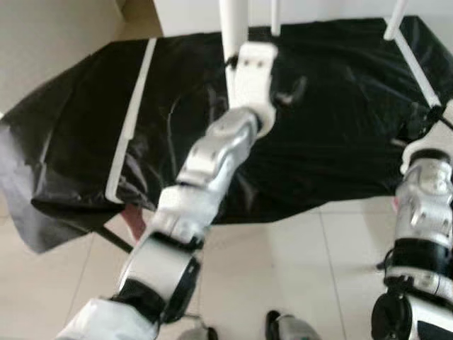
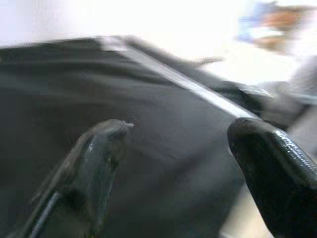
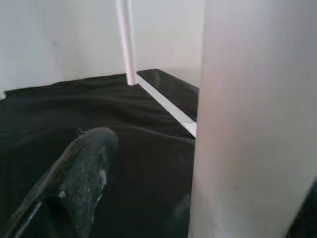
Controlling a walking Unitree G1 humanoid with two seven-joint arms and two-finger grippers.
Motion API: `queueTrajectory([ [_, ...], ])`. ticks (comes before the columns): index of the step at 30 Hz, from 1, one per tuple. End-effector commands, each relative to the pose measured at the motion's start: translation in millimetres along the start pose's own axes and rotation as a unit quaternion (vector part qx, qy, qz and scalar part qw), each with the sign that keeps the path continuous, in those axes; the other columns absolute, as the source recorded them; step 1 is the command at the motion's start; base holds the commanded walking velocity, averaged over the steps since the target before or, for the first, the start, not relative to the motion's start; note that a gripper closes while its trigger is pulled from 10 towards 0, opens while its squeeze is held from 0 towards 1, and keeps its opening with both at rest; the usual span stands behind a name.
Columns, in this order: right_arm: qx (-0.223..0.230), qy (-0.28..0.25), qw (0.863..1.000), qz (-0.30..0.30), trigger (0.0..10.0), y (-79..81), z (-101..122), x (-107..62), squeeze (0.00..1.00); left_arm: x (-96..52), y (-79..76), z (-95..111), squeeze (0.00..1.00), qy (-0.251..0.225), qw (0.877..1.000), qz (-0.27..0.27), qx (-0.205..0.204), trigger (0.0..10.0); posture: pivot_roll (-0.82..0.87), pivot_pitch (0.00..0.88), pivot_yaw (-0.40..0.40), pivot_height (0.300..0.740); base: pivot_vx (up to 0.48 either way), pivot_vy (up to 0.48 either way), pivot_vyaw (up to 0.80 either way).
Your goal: Building children table
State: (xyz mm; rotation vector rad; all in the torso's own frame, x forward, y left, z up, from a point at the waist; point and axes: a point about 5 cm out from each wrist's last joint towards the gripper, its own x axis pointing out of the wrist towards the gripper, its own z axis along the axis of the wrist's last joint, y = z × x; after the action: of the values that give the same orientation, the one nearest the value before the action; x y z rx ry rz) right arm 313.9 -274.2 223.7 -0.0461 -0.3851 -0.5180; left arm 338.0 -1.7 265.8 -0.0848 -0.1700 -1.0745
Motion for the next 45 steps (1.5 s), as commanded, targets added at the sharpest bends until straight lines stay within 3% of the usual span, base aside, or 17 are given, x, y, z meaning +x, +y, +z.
queueTrajectory([
  [1, 0.005, 0.001, 1.000, 0.012, 10.0, 4.5, -3.3, -8.8, 1.00, -8.0, -8.6, -0.4, 1.00, -0.003, 0.998, -0.059, -0.004, 10.0, 0.02, 0.113, 0.063, 0.740, 0.000, 0.000, 0.00],
  [2, 0.005, 0.001, 1.000, 0.012, 10.0, 4.5, -3.3, -8.8, 1.00, -8.0, -8.6, -0.4, 1.00, -0.003, 0.998, -0.059, -0.004, 10.0, 0.02, 0.113, 0.063, 0.740, 0.000, 0.000, 0.00],
  [3, -0.009, 0.010, 1.000, 0.008, 10.0, -0.4, -10.3, -17.8, 1.00, -26.6, -8.6, -9.9, 0.73, 0.008, 0.997, -0.066, -0.028, 10.0, 0.02, 0.113, 0.061, 0.740, 0.000, 0.000, 0.00],
  [4, -0.013, 0.016, 1.000, 0.004, 10.0, -2.7, -14.2, -22.4, 1.00, -36.9, -11.7, -12.6, 0.73, 0.005, 0.996, -0.078, -0.050, 10.0, 0.02, 0.113, 0.061, 0.740, 0.000, 0.000, 0.00],
  [7, -0.013, 0.016, 1.000, 0.004, 10.0, -2.7, -14.2, -22.4, 1.00, -36.9, -11.7, -12.6, 0.73, 0.005, 0.996, -0.078, -0.050, 10.0, 0.02, 0.113, 0.061, 0.740, 0.000, 0.000, 0.00],
  [8, -0.016, 0.015, 1.000, -0.001, 10.0, -4.8, -15.7, -26.9, 0.72, -47.5, -18.3, -14.4, 0.00, 0.004, 0.994, -0.094, -0.050, 10.0, 0.02, 0.116, 0.058, 0.740, 0.000, 0.000, 0.00],
  [9, -0.015, 0.016, 1.000, -0.006, 10.0, -6.5, -17.5, -31.4, 0.00, -56.6, -25.0, -15.8, 0.00, -0.001, 0.993, -0.108, -0.054, 10.0, 0.03, 0.119, 0.056, 0.740, 0.000, 0.000, 0.00],
  [15, 0.002, 0.032, 0.999, -0.027, 10.0, -7.1, -26.4, -48.6, 0.00, -82.9, -36.1, -30.5, 0.00, 0.000, 0.992, -0.113, -0.060, 10.0, 0.03, 0.121, 0.055, 0.740, 0.000, 0.000, 0.00],
  [18, 0.000, 0.041, 0.999, -0.030, 10.0, -6.3, -30.3, -57.1, 0.00, -97.1, -37.5, -38.5, 0.00, -0.010, 0.989, -0.118, -0.087, 10.0, 0.04, 0.118, 0.058, 0.740, 0.000, 0.000, 0.00],
  [19, -0.003, 0.046, 0.998, -0.030, 10.0, -7.4, -32.5, -63.6, 0.00, -107.1, -38.4, -45.0, 0.00, -0.013, 0.989, -0.110, -0.093, 10.0, 0.04, 0.118, 0.058, 0.740, 0.000, 0.000, 0.00],
  [23, -0.018, 0.052, 0.998, -0.024, 10.0, -9.3, -35.9, -72.9, 0.00, -117.6, -36.9, -54.4, 0.00, -0.001, 0.993, -0.078, -0.089, 10.0, 0.04, 0.115, 0.058, 0.740, 0.000, 0.000, 0.00],
  [29, -0.023, 0.060, 0.998, 0.029, 10.0, -2.2, -42.4, -92.3, 0.00, -133.3, -35.7, -63.1, 0.00, 0.005, 0.994, -0.041, -0.099, 10.0, 0.04, 0.105, 0.058, 0.740, 0.000, 0.000, 0.00],
  [32, -0.030, 0.078, 0.992, 0.099, 10.0, 9.0, -55.8, -118.0, 0.00, -151.8, -30.6, -76.7, 0.00, 0.008, 0.995, 0.016, -0.099, 10.0, 0.04, 0.096, 0.052, 0.740, 0.000, 0.000, 0.00],
  [34, -0.030, 0.078, 0.992, 0.099, 10.0, 9.0, -55.8, -118.0, 0.00, -151.8, -30.6, -76.7, 0.00, 0.008, 0.995, 0.016, -0.099, 10.0, 0.04, 0.096, 0.052, 0.740, 0.000, 0.000, 0.00],
  [37, -0.027, 0.094, 0.981, 0.168, 10.0, 17.1, -67.8, -135.7, 0.00, -166.8, -31.8, -94.2, 0.00, 0.032, 0.993, 0.032, -0.105, 10.0, 0.04, 0.089, 0.050, 0.740, 0.000, 0.000, 0.00],
  [40, -0.034, 0.134, 0.959, 0.246, 10.0, 19.1, -86.4, -153.7, 0.00, -181.2, -36.1, -116.3, 0.00, 0.074, 0.993, 0.041, -0.081, 10.0, 0.03, 0.082, 0.047, 0.740, 0.000, 0.000, 0.00],
  [45, -0.066, 0.173, 0.941, 0.282, 10.0, 9.4, -108.3, -164.4, 0.00, -195.7, -35.8, -144.7, 0.00, 0.127, 0.988, 0.066, -0.060, 10.0, 0.03, 0.074, 0.041, 0.740, 0.000, 0.000, 0.00],
])
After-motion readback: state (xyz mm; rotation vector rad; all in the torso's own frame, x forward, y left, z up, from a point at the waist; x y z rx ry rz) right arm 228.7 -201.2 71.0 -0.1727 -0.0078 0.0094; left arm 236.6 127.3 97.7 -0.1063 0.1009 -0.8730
